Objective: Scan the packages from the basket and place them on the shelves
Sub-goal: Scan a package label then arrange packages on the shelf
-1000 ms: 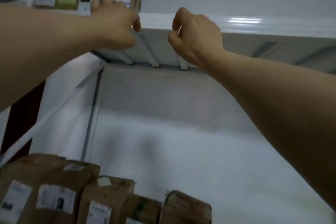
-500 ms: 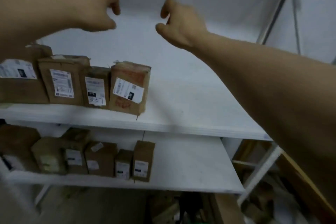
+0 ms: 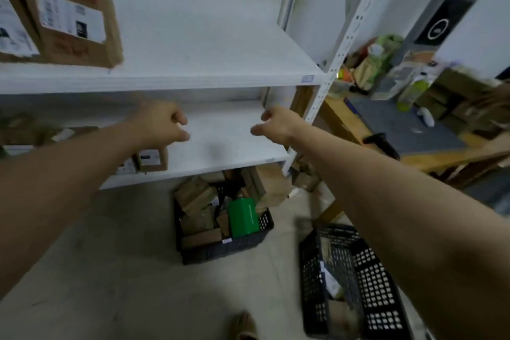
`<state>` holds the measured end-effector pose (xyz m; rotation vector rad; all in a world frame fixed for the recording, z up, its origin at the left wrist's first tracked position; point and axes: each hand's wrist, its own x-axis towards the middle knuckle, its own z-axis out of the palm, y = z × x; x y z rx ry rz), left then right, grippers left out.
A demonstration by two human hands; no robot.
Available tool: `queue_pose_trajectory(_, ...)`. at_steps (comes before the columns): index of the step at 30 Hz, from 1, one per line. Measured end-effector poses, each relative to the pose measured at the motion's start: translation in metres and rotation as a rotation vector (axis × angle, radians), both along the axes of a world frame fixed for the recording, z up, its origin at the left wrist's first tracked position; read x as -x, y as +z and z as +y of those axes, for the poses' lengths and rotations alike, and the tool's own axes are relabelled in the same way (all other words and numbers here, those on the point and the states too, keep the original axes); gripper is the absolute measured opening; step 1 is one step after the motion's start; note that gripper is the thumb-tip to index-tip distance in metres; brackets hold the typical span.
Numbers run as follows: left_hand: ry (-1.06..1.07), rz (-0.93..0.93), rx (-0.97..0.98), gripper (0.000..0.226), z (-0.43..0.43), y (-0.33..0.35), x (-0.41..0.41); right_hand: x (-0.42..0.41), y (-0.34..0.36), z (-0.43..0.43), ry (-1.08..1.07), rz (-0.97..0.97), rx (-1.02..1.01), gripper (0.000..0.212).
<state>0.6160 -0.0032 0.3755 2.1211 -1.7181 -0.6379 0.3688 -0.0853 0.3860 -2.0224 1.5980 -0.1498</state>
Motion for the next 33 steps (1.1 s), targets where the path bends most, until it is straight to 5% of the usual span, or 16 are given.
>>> queue_pose_trajectory(6, -0.114, 0.062, -0.195, 0.026, 0.015, -0.08, 0.121, 0.148, -0.091, 0.044, -0.287, -0.069, -0.244, 0.033)
queue_pose_trajectory(12, -0.146, 0.154, -0.374, 0.021, 0.001, -0.14, 0.279, 0.312, -0.156, 0.063, -0.49, -0.125, -0.373, 0.041)
queue_pose_trajectory(14, -0.157, 0.163, -0.445, 0.018, -0.004, -0.162, 0.337, 0.364, -0.166, 0.07, -0.51, -0.134, -0.422, 0.015)
queue_pose_trajectory(22, -0.222, 0.188, -0.643, 0.018, -0.021, -0.226, 0.543, 0.516, -0.225, 0.051, -0.446, -0.153, -0.548, 0.015)
queue_pose_trajectory(33, -0.156, 0.101, -0.739, 0.019, -0.073, -0.336, 0.611, 0.586, -0.358, 0.008, -0.576, -0.196, -0.694, 0.014)
